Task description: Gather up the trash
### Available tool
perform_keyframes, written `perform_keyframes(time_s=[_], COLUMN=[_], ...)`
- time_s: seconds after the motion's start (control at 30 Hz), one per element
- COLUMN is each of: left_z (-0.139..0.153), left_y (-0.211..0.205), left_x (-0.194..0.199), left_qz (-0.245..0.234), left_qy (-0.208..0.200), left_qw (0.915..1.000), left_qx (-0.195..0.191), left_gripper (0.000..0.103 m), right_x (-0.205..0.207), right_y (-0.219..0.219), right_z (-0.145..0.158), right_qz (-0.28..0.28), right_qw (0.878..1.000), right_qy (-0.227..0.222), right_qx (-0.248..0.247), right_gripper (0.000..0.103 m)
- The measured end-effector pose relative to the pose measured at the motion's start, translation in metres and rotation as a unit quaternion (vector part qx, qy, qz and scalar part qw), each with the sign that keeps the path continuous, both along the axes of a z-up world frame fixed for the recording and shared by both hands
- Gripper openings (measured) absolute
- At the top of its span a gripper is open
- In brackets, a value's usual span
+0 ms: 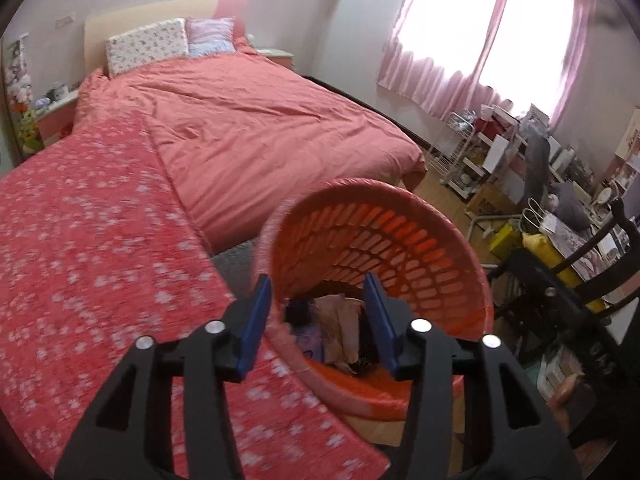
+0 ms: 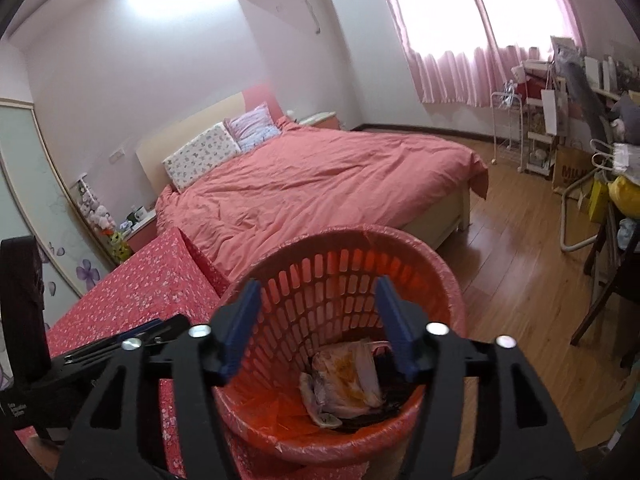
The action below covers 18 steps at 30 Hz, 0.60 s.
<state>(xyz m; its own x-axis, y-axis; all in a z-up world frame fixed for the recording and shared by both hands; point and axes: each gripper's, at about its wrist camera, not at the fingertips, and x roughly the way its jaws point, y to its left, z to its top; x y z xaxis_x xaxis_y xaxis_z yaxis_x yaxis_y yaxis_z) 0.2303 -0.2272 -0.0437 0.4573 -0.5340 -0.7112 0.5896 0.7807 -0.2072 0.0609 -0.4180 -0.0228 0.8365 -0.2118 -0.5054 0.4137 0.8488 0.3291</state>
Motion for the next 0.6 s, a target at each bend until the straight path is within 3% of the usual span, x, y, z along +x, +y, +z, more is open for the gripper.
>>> perform_keyframes(time_s=[0.27, 0.33, 0.6], left_z=[0.040, 0.050, 0.067], left_y=[0.079, 0.101, 0.178], left_x=[-0.047, -0.063, -0.139], left_qz=[0.063, 0.085, 0.165], left_qy=[-0.081, -0.103, -0.179], left_qw=[0.9948, 0.9910, 0.9698], left_qx=[-0.001, -0.008, 0.001], left_gripper=[0.082, 0.092, 0.099], right_x=[-0.044, -0.052, -0.075], right_y=[0.029, 0.040, 0.083], right_z=[0.033, 0.038, 0.043], right_qz=[-0.014, -0.009, -0.004], right_qw=[0.997, 0.997, 0.991], right_qy=[-0.041, -0.044, -0.031], right_qx=[-0.056, -0.069, -0.133], right_gripper=[0.098, 0.100, 0.101])
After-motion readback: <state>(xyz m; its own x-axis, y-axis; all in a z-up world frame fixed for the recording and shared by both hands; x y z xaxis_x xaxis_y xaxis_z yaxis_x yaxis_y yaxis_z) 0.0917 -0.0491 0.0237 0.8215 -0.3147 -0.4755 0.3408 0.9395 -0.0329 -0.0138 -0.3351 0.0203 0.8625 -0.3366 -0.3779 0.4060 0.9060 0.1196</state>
